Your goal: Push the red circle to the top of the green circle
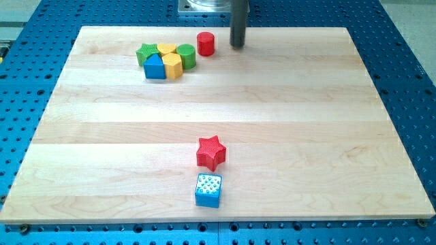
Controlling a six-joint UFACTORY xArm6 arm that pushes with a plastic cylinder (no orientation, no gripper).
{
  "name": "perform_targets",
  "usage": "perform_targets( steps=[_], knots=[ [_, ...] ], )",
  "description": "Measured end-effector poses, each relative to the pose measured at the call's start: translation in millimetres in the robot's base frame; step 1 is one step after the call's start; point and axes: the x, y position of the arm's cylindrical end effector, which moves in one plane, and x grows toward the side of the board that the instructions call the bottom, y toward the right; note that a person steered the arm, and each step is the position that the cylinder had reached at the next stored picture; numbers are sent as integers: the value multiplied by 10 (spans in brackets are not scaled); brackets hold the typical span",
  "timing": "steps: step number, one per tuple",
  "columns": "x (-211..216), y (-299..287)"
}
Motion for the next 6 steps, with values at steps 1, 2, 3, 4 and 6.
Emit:
perform_targets(
  steps=[1, 2, 3, 4, 6],
  knots=[
    [-129, 159],
    [-128, -259],
    [-125, -528],
    [39, -796],
    [324, -428]
  ],
)
